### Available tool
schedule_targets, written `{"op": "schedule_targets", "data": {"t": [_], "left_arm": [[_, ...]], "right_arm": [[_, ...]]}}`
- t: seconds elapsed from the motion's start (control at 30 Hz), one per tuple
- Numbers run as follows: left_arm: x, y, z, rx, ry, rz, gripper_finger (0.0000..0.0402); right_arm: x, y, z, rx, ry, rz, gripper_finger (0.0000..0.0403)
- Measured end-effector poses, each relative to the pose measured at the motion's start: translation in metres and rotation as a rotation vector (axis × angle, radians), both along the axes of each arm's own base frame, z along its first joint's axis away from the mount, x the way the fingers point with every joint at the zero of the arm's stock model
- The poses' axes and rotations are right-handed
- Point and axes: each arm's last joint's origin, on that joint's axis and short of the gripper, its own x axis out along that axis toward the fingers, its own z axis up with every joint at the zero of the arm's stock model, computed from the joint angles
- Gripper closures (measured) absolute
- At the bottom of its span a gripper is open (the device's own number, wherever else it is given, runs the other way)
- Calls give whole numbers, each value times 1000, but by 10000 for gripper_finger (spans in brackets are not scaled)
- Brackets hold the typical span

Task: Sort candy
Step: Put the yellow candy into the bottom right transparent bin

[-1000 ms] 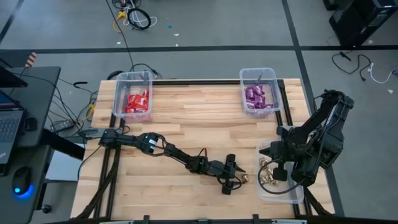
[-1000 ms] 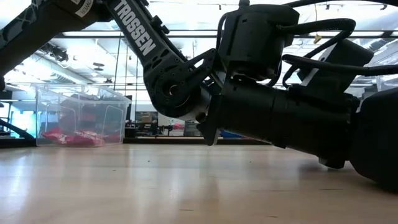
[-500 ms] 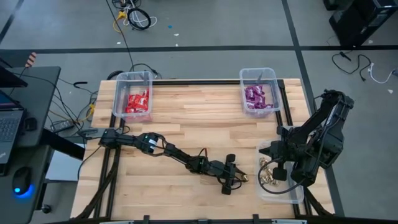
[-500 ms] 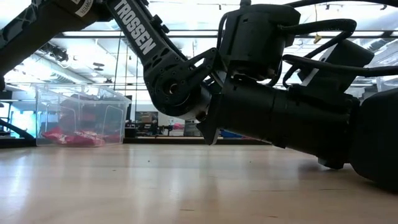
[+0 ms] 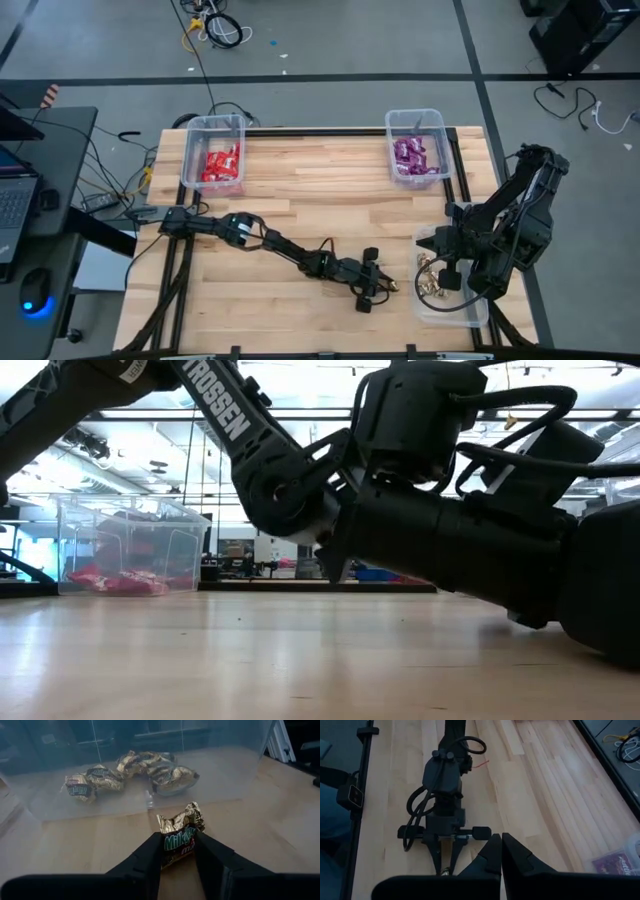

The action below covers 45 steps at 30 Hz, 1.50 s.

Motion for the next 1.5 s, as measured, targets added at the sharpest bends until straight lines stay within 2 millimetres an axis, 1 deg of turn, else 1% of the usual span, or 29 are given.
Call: {"op": "schedule_targets", "data": {"t": [0.2,0.33,0.57,0.73,1.03,1.17,1.27,1.37,1.5], "left_arm": [[-2,0,10,28,67,-4,298],[-4,-1,22,77,107,-18,306],[-8,-11,50,135,76,-54,312],[-10,-13,62,168,72,-70,312],[-23,-17,109,316,82,-129,312],[-28,-18,136,369,32,-147,312],[-31,-17,152,400,-12,-158,312],[-32,-12,165,409,-63,-146,312],[-31,-1,182,423,-123,-118,312]], "right_arm": [[0,0,0,2,-1,-1,403],[0,0,0,2,-3,-1,403],[0,0,0,1,-4,-2,403],[0,0,0,5,-6,-6,403],[-1,0,0,6,-3,-10,403],[-1,0,0,5,-3,-10,403],[-2,1,0,11,-5,-6,403],[-4,3,0,19,-11,5,403],[-9,7,1,11,-34,23,403]]}}
